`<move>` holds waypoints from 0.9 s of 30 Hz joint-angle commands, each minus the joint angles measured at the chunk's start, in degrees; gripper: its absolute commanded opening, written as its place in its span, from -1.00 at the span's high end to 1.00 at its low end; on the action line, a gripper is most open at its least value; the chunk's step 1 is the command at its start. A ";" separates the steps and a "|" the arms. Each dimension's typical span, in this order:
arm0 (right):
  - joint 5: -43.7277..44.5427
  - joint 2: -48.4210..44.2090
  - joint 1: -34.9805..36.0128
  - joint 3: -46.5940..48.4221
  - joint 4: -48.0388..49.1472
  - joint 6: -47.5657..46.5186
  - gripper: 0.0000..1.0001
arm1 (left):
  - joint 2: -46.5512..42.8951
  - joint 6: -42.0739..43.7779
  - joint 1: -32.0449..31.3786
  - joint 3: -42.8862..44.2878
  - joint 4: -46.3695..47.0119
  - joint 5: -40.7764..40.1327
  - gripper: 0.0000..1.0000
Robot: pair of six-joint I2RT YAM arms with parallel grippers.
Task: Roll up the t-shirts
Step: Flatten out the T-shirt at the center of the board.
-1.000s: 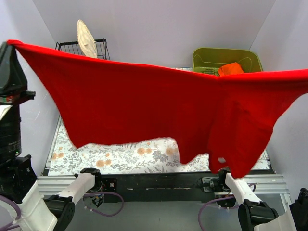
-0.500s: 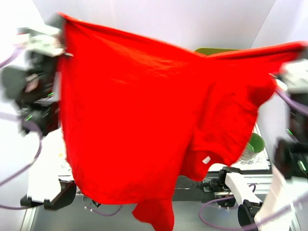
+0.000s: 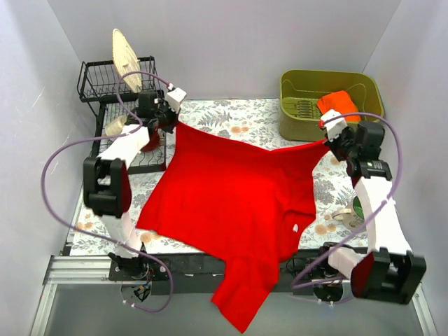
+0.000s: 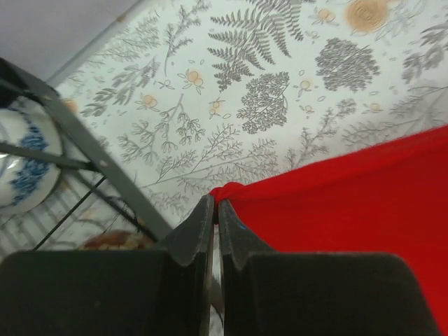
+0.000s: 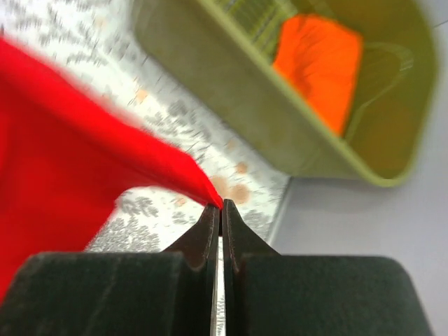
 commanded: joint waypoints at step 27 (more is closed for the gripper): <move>12.28 19.10 4.46 13.95 -5.68 6.02 0.97 | 17.81 4.57 -2.90 23.85 -1.35 1.89 1.00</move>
